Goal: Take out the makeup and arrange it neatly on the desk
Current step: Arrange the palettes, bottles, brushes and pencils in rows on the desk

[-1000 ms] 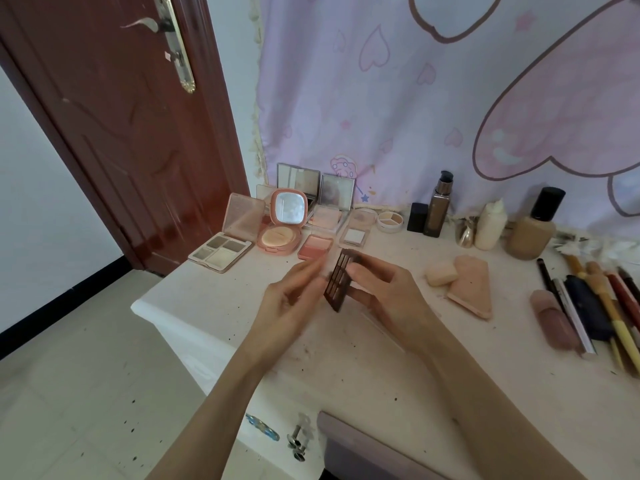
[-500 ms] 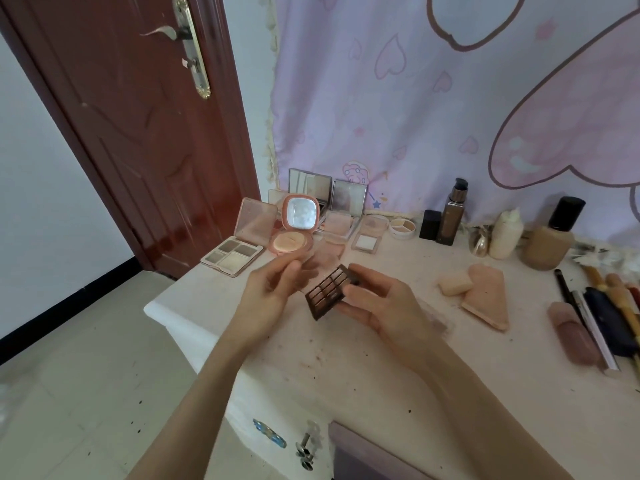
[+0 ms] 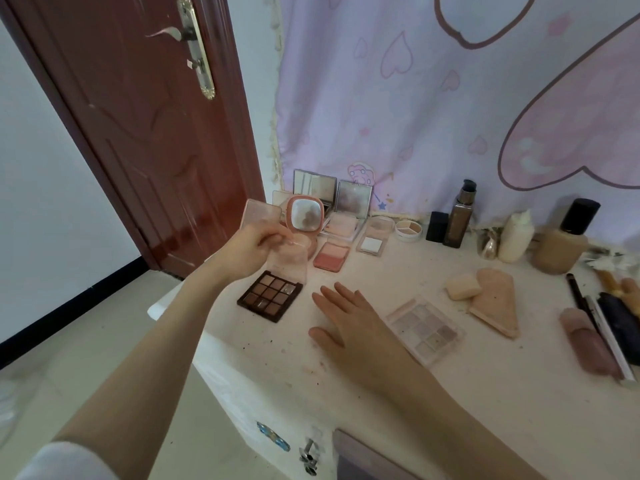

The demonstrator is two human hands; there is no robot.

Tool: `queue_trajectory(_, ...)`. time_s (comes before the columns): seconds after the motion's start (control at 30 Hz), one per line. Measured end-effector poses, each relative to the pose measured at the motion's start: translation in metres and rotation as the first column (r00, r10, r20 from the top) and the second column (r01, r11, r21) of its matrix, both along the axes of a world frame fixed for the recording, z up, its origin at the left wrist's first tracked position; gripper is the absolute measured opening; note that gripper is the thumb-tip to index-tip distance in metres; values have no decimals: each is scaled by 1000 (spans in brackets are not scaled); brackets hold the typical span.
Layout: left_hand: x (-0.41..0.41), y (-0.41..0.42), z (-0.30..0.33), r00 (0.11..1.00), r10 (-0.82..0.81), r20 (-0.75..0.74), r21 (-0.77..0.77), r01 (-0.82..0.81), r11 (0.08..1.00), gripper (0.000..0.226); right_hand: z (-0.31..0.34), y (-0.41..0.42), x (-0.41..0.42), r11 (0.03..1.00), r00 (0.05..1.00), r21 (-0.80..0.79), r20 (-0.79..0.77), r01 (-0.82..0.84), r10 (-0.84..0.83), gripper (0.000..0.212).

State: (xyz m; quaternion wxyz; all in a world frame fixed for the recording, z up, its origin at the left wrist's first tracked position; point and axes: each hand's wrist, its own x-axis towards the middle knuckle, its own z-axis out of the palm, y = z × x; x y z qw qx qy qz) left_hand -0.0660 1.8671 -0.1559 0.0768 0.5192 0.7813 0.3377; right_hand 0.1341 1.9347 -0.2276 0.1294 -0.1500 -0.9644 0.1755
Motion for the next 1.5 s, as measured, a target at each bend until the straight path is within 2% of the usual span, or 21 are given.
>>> queue_trajectory(0.07,1,5,1,999,16,-40,0,-16,1000,26,-4,0,0,995,998,92,60,-41,35,60)
queue_trajectory(0.13,2,6,-3,997,66,-51,47,-63,997,31,-6,0,-1,991,994,119,99,-64,52,62)
queue_trajectory(0.27,28,-14,-30,958,287,-10,217,-278,936,51,-8,0,-2,991,995,128,97,-36,24,58)
queue_trajectory(0.4,62,-35,-65,897,427,-116,89,-418,904,90,-7,1,-2,995,997,97,81,-25,17,54)
queue_trajectory(0.47,65,-37,-71,877,458,-146,36,-458,888,96,-6,1,-2,997,997,80,75,-21,16,54)
queue_trajectory(0.67,48,-39,-66,889,452,-67,-45,-456,889,79,-3,2,0,998,998,58,52,-21,18,52)
queue_trajectory(1.03,43,-33,-74,842,519,-148,21,-522,853,75,-1,1,2,999,999,41,30,-22,21,51)
queue_trajectory(1.13,47,-33,-75,836,515,-188,54,-515,856,80,0,0,3,997,998,-74,-55,-6,2,49)
queue_trajectory(1.2,51,-34,-75,832,515,-207,80,-511,856,78,4,-2,5,980,984,-198,-174,-9,-26,43)
queue_trajectory(1.27,56,-34,-75,839,483,-251,80,-480,874,75,10,-3,6,968,952,-251,-299,-8,-70,37)
queue_trajectory(1.4,74,-37,-78,854,385,-349,75,-385,920,65,30,6,16,959,850,-244,-467,143,-245,28)
queue_trajectory(1.43,80,-37,-78,854,367,-369,71,-367,927,62,36,12,21,947,843,-255,-448,197,-296,27)
queue_trajectory(1.5,91,-35,-77,863,315,-395,44,-325,945,58,44,26,34,921,875,-241,-309,306,-372,27)
